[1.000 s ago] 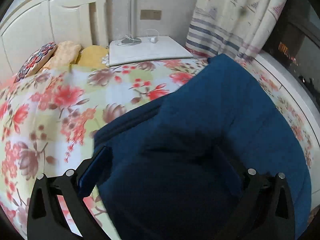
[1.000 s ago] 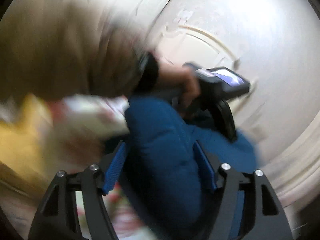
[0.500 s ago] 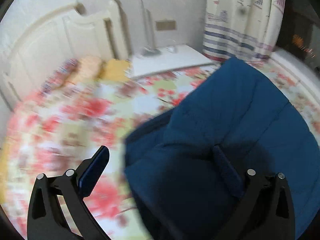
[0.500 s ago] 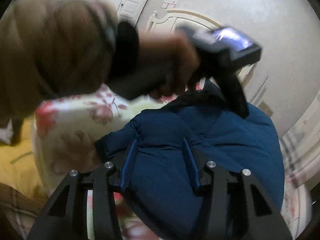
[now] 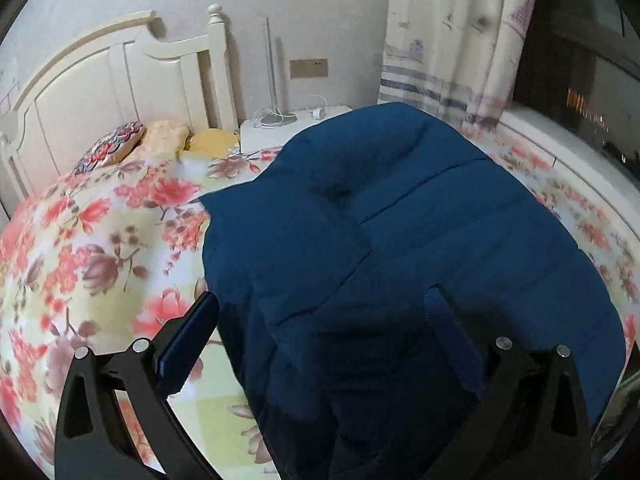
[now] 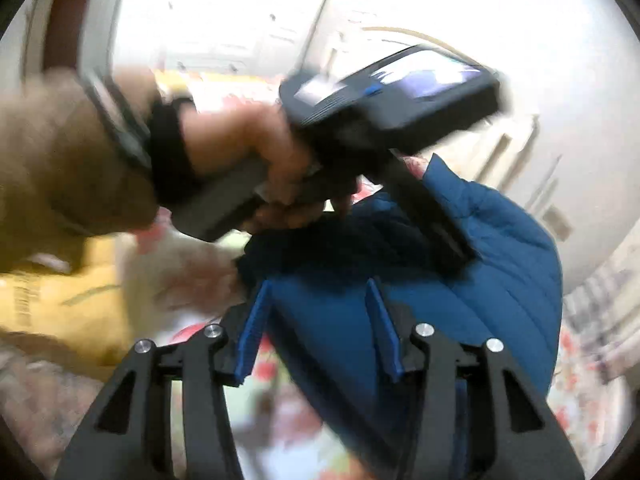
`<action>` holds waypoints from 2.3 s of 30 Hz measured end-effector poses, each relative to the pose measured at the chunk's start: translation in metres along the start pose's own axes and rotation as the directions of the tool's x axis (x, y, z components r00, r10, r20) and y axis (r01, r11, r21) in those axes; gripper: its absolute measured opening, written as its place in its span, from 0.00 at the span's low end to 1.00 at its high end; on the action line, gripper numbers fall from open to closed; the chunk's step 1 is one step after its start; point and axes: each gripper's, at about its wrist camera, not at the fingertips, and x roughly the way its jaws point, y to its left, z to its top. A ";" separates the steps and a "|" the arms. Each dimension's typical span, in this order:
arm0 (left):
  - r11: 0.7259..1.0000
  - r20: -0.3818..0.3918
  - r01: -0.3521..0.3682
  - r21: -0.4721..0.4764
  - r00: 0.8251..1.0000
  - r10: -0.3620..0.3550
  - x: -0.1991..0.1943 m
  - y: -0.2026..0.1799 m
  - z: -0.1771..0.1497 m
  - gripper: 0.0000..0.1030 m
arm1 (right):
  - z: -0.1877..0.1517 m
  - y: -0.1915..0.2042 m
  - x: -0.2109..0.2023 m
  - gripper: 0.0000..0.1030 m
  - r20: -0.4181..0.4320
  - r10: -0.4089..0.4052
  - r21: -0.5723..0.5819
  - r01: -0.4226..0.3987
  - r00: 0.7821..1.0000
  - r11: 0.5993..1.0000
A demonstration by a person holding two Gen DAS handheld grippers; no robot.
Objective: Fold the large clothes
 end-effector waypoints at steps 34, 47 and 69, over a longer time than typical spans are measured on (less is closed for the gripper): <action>0.994 0.121 -0.038 -0.102 0.991 0.051 -0.002 0.008 -0.029 0.96 | 0.073 -0.213 0.203 0.44 -0.426 0.067 0.180 0.013 0.902 0.984; 0.994 0.117 -0.027 -0.107 0.992 0.040 -0.003 0.009 -0.030 0.96 | 0.103 -0.201 0.204 0.45 -0.406 0.126 0.198 -0.047 0.905 0.979; 0.909 -0.041 0.138 -0.394 0.985 -0.168 -0.017 0.054 -0.048 0.96 | -0.042 -0.265 0.020 0.98 -0.089 0.136 0.738 -0.026 0.987 0.675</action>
